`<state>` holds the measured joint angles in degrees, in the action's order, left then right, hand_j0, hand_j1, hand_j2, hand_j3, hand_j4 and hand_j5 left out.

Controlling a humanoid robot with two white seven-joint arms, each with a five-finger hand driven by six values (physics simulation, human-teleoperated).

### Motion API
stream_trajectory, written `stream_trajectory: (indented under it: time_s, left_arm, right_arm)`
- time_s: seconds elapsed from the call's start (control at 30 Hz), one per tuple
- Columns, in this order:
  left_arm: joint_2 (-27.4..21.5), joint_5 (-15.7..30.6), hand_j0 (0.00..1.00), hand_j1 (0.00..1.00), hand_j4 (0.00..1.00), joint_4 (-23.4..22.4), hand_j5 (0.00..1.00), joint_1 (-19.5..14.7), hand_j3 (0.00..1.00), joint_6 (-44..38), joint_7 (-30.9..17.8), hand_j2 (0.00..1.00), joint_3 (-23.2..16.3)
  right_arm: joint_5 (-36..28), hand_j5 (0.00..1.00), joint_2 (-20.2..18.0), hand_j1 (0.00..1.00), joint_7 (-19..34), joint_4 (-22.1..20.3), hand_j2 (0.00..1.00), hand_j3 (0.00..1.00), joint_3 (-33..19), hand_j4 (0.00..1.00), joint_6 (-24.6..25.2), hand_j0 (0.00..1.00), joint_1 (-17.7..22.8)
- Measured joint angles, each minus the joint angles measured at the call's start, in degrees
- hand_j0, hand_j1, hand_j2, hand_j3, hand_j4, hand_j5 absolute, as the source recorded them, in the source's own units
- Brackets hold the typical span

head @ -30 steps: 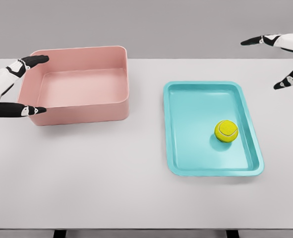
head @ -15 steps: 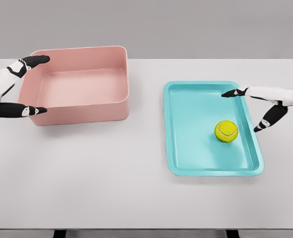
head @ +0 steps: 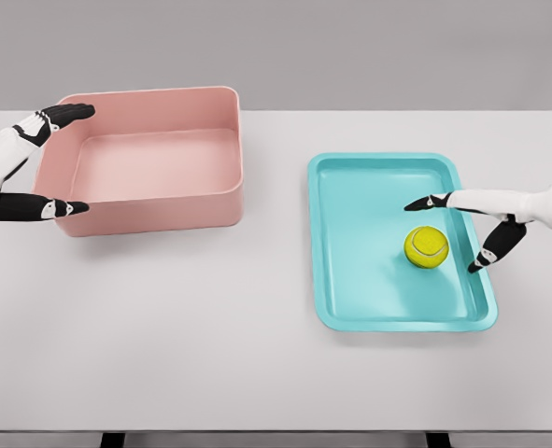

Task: Put the tennis from the blue tray into the pink basket with both arms

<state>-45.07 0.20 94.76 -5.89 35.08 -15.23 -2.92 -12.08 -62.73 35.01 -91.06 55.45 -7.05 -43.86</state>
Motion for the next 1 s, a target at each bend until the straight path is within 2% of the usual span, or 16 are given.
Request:
stream_trajectory:
  time_s: [0.23,0.4,0.47,0.63,0.7,0.87,0.93,1.0]
  left_arm:
    - [-0.1,0.0,1.00,1.00,1.00,-0.2,1.00,0.1,1.00,0.0,0.0,1.00,0.4]
    - [-1.4,0.9,1.00,1.00,1.00,-0.4,1.00,2.5,1.00,0.0,0.3,1.00,0.5]
    - [-3.5,2.4,1.00,1.00,1.00,-0.4,1.00,4.6,1.00,0.0,0.2,1.00,0.5]
    - [-6.1,5.9,1.00,1.00,1.00,-0.5,1.00,4.7,1.00,0.0,0.4,1.00,0.7]
    - [-6.8,6.9,1.00,1.00,1.00,-0.3,1.00,6.6,1.00,0.0,0.5,1.00,0.8]
    - [-7.6,10.9,1.00,1.00,1.00,0.1,1.00,7.2,1.00,0.0,1.4,1.00,2.2]
    - [-8.5,11.8,1.00,1.00,1.00,0.6,1.00,10.0,1.00,0.0,1.7,1.00,2.2]
    - [-9.7,13.3,1.00,1.00,1.00,1.5,1.00,11.1,1.00,0.0,1.8,1.00,2.2]
  right_arm:
    - [1.8,1.00,2.6,1.00,0.0,3.9,1.00,1.00,0.3,1.00,0.0,1.00,0.0]
    - [2.5,1.00,3.6,1.00,0.0,4.8,1.00,1.00,0.6,1.00,0.0,1.00,-0.1]
    - [2.6,1.00,3.8,1.00,0.0,4.7,1.00,1.00,0.8,1.00,0.0,1.00,-0.1]
    - [3.0,1.00,4.6,1.00,0.0,4.3,1.00,1.00,2.0,1.00,-0.1,1.00,-0.4]
    - [3.1,1.00,4.8,1.00,0.0,4.2,1.00,1.00,2.4,1.00,0.0,1.00,-0.4]
    - [3.5,1.00,5.1,1.00,0.0,4.8,1.00,1.00,2.7,1.00,0.0,1.00,-0.5]
    - [3.6,1.00,5.5,1.00,0.0,5.5,1.00,1.00,2.7,1.00,0.0,1.00,-0.5]
    - [3.8,1.00,5.8,1.00,0.0,6.1,1.00,1.00,2.8,1.00,0.1,1.00,-0.5]
